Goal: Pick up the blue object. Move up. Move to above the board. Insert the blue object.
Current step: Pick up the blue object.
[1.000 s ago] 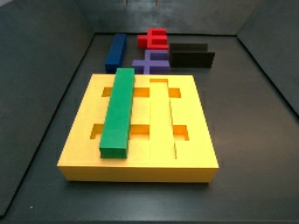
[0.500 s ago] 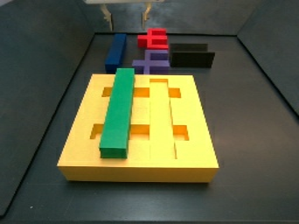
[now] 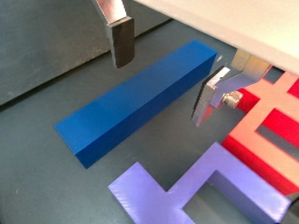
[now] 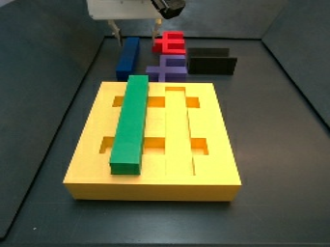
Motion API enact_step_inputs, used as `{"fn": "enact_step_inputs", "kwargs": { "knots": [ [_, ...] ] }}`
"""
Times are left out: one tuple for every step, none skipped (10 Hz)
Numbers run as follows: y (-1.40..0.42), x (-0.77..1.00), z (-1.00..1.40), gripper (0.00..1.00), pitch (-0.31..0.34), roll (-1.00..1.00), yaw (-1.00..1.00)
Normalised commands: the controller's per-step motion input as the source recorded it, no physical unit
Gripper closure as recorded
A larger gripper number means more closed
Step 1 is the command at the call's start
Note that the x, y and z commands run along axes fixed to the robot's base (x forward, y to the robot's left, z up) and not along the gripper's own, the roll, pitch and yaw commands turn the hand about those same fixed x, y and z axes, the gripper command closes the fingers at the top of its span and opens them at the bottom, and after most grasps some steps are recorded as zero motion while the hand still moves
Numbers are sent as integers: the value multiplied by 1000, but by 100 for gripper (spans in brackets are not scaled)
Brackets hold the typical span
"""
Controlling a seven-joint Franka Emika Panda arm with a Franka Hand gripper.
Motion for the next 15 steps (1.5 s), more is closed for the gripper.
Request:
{"fn": "enact_step_inputs", "kwargs": {
  "knots": [
    [-137,-17,-197,0,0,126,0],
    [-134,0,-251,0,0,129,0],
    [-174,0,-249,0,0,123,0],
    [137,-66,-257,0,0,113,-57],
    [374,-137,-80,0,39,119,-71],
    [414,-314,-83,0,19,151,-114],
    [186,-294,0,0,63,187,-109],
    [43,-191,0,0,67,207,-86],
    [0,-97,-263,0,0,237,0],
    [0,0,-426,0,-10,237,0],
    [103,-49,-326,0,0,259,-17],
    [111,-206,-43,0,19,164,-77],
    [77,-129,0,0,60,196,-23],
    [54,-77,-31,0,60,239,-23],
    [0,-29,-23,0,67,257,-34]
  ]
}}
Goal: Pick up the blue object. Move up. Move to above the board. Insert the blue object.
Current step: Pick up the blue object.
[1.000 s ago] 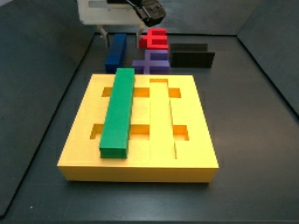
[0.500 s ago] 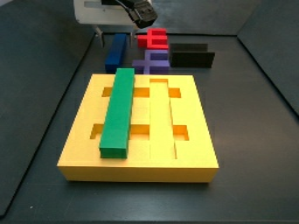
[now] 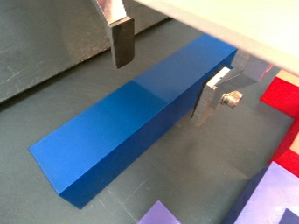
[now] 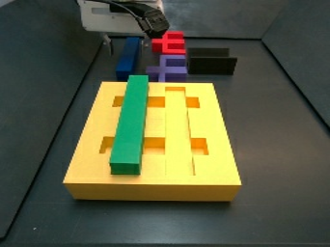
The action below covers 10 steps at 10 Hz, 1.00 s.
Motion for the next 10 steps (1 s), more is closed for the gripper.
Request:
{"fn": "enact_step_inputs", "kwargs": {
  "knots": [
    [29,-97,-183,0,4,233,-37],
    [23,-71,-171,0,0,180,-14],
    [0,0,-83,0,0,90,-3],
    [0,0,0,0,0,26,0],
    [0,0,0,0,0,0,0],
    [0,0,0,100,0,0,0],
    [0,0,0,100,0,0,0],
    [0,0,0,100,0,0,0],
    [0,0,0,100,0,0,0],
    [0,0,0,100,0,0,0]
  ]
}}
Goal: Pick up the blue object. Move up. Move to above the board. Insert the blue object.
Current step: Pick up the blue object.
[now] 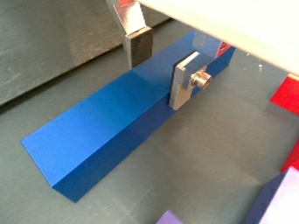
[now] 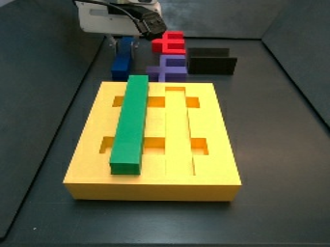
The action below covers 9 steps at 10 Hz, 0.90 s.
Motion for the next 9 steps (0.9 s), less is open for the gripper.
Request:
{"fn": "enact_step_inputs", "kwargs": {
  "knots": [
    [0,0,0,100,0,0,0],
    [0,0,0,100,0,0,0],
    [0,0,0,100,0,0,0],
    [0,0,0,100,0,0,0],
    [0,0,0,100,0,0,0],
    [0,0,0,100,0,0,0],
    [0,0,0,100,0,0,0],
    [0,0,0,100,0,0,0],
    [0,0,0,100,0,0,0]
  ]
}}
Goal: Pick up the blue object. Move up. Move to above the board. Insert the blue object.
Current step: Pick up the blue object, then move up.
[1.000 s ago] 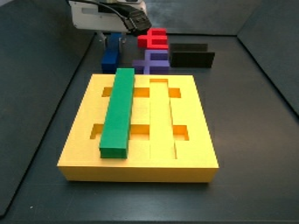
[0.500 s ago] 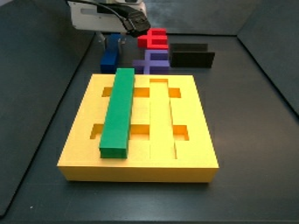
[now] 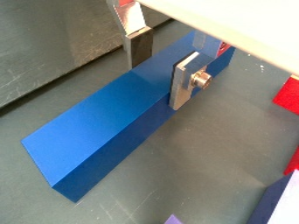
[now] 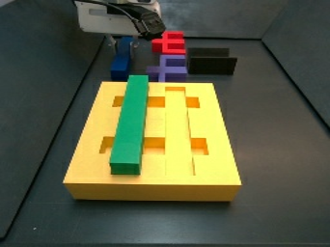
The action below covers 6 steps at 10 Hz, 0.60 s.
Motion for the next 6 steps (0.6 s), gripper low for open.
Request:
{"fn": "enact_step_inputs", "kwargs": {
  "knots": [
    [0,0,0,100,0,0,0],
    [0,0,0,100,0,0,0],
    [0,0,833,100,0,0,0],
    [1,39,855,100,-17,4,-50],
    [-2,-11,586,100,22,-1,-43],
    [4,11,282,100,4,2,-29]
  ]
}}
